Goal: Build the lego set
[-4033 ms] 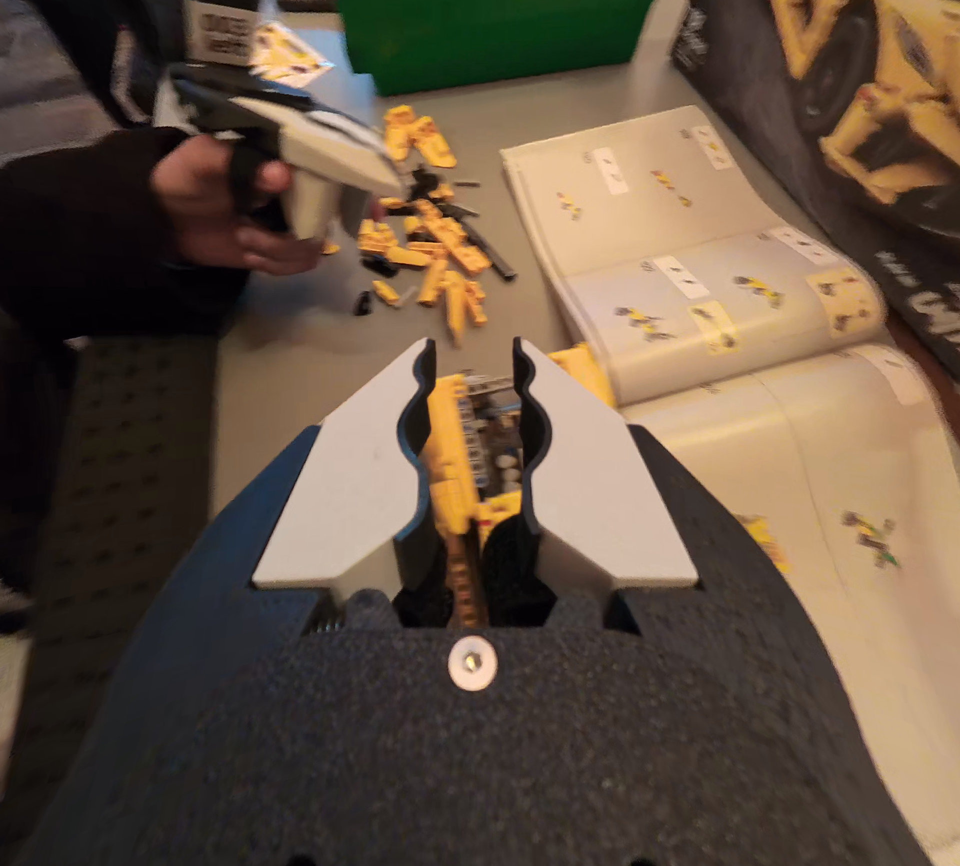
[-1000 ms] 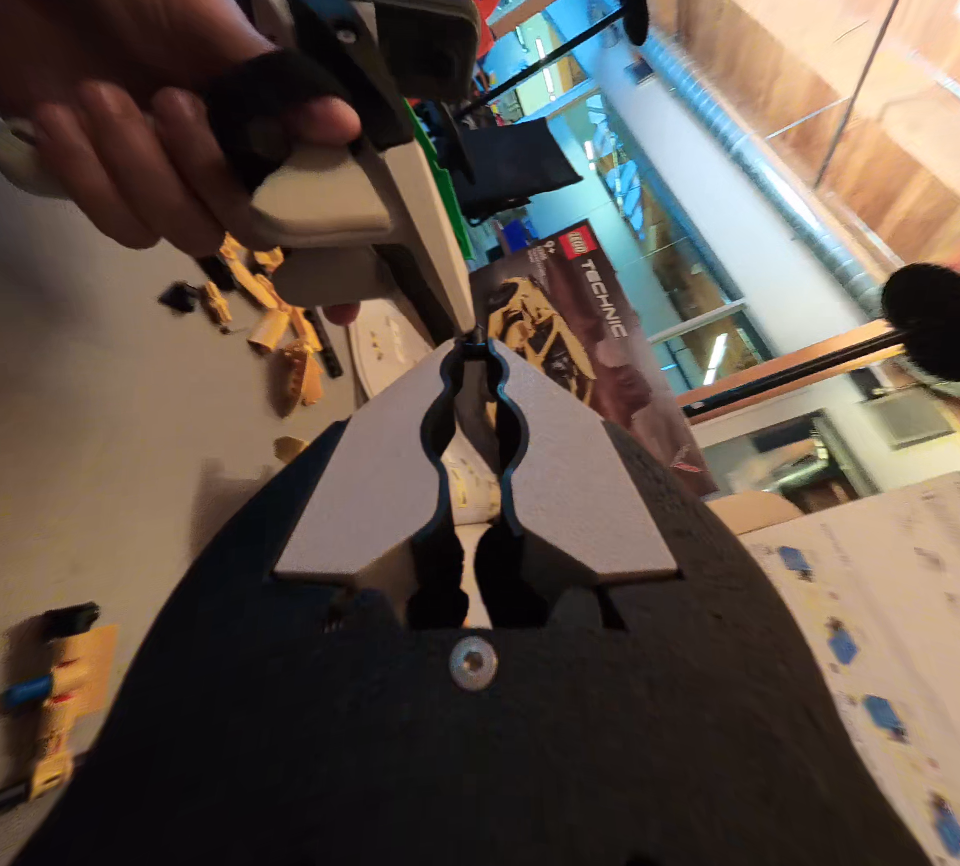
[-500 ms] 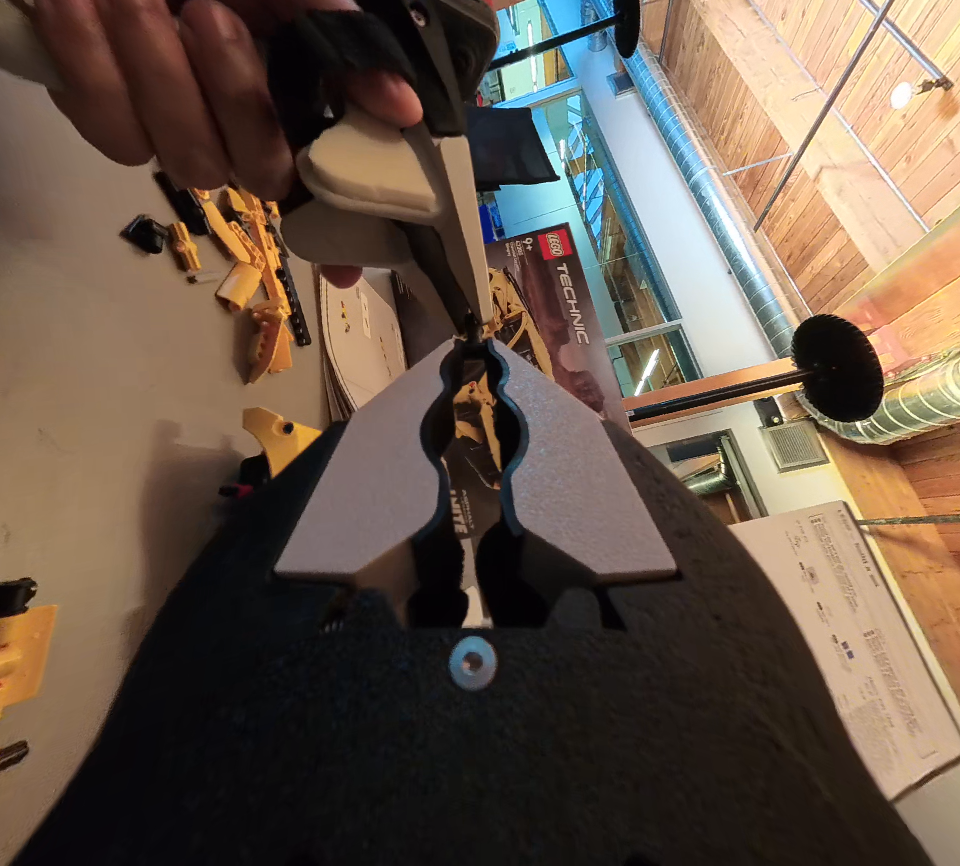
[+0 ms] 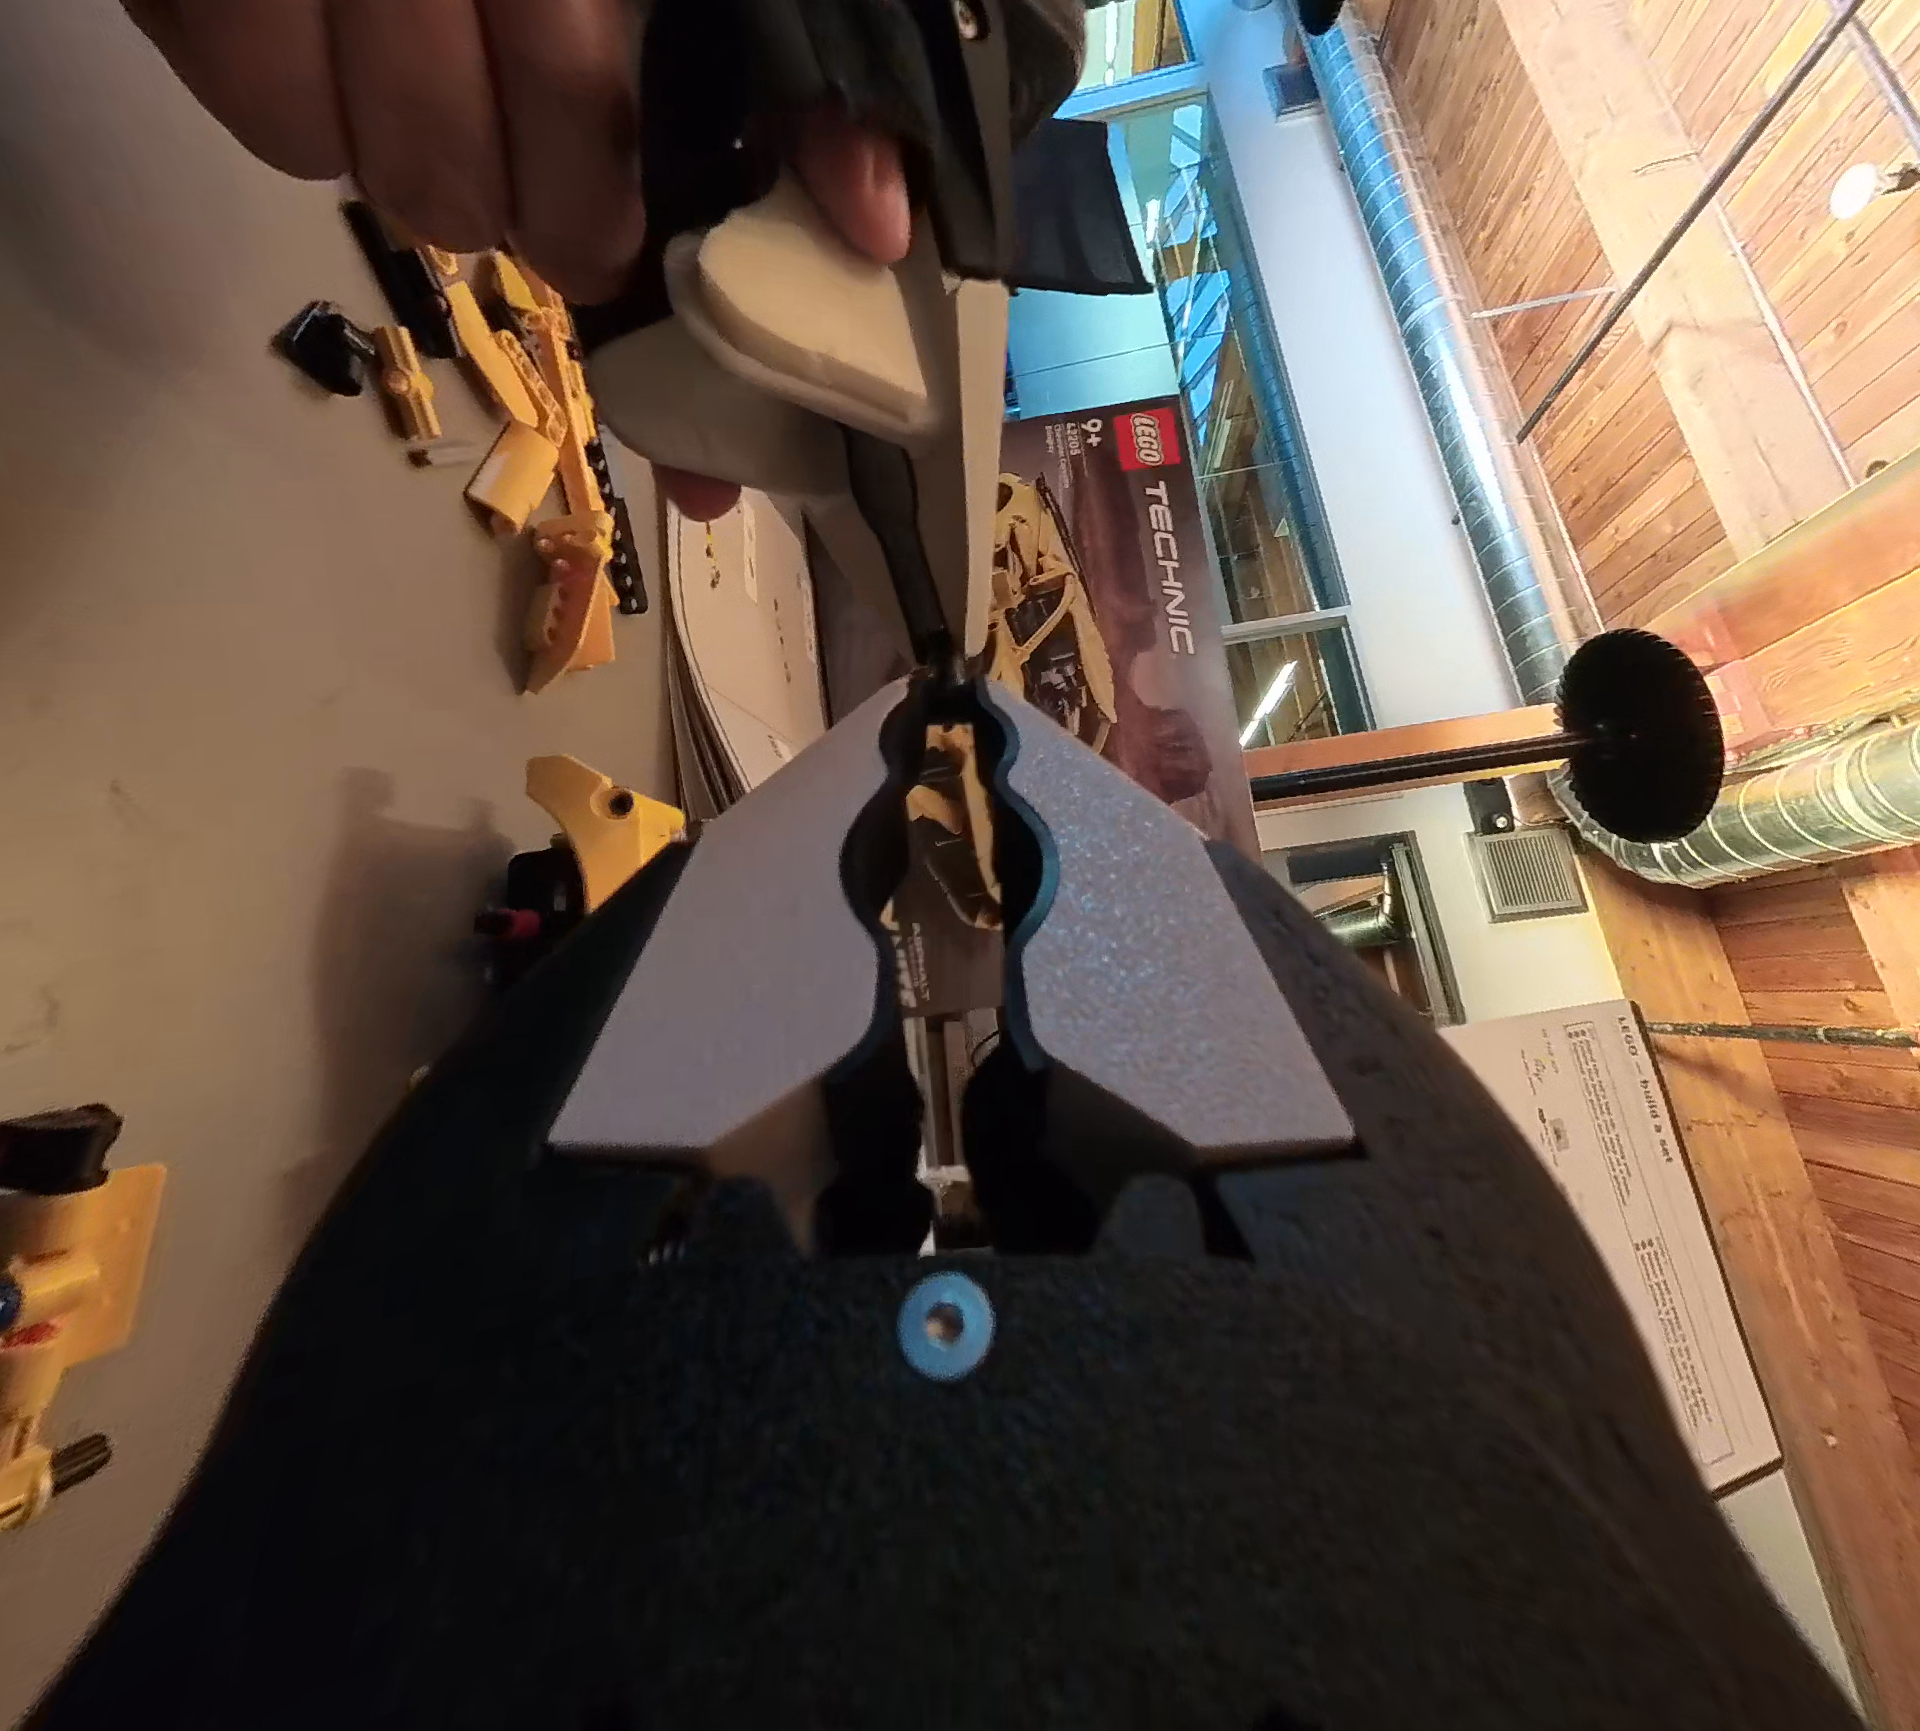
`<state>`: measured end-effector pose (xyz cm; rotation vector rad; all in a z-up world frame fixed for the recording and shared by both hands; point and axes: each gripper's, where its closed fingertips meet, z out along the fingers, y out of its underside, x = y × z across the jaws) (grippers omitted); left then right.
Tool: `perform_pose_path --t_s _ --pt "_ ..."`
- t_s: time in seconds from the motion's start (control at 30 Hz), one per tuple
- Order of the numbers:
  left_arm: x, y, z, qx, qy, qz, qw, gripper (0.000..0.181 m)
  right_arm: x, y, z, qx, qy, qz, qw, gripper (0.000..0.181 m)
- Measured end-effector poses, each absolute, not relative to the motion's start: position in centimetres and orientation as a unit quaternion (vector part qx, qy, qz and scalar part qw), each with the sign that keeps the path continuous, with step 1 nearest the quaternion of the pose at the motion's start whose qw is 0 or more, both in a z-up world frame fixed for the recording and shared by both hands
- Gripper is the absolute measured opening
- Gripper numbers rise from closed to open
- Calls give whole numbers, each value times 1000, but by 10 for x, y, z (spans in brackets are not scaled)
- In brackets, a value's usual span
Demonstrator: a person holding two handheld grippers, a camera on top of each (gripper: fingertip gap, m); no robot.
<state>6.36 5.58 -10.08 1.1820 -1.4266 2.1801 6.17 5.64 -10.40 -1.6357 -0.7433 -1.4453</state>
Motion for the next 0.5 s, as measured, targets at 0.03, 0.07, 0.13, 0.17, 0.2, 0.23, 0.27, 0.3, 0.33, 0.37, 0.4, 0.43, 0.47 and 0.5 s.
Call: perform_pose_path --t_s 0.03,0.07,0.13,0.17,0.2,0.23,0.27,0.3,0.33,0.37,0.4,0.43,0.47,0.5 --pt "64 57 -100 410 -490 756 142 5 61 57 -103 -645 -292 -574 411 6" --pt "65 59 -101 414 -488 756 138 5 60 58 -103 -647 -288 -570 416 8" --pt "69 64 -104 426 -487 753 123 4 58 59 -104 -662 -273 -547 434 19" --pt "69 65 -103 426 -486 754 121 3 57 59 -106 -676 -260 -525 447 27" --pt "69 66 -102 424 -487 754 117 3 56 59 -106 -694 -241 -492 467 35" --pt "69 65 -102 423 -493 752 109 3 53 59 -105 -712 -216 -446 497 41" --pt "68 64 -103 420 -502 749 100 3 50 58 -102 -727 -191 -395 528 43" --pt "67 62 -102 415 -511 748 91 3 48 55 -95 -734 -167 -346 560 43" --pt "65 60 -101 406 -519 747 84 3 48 51 -87 -738 -145 -297 588 43" --pt "63 57 -100 397 -531 745 77 3 51 43 -80 -744 -125 -253 606 40" --pt "60 54 -100 387 -545 741 66 3 57 33 -75 -753 -102 -206 616 36" --pt "58 49 -101 377 -565 732 52 3 64 21 -73 -768 -76 -150 618 35" --pt "55 44 -104 366 -586 722 38 3 69 6 -75 -785 -48 -87 612 36" --pt "51 37 -106 351 -609 711 24 3 68 -10 -79 -800 -30 -14 599 36"
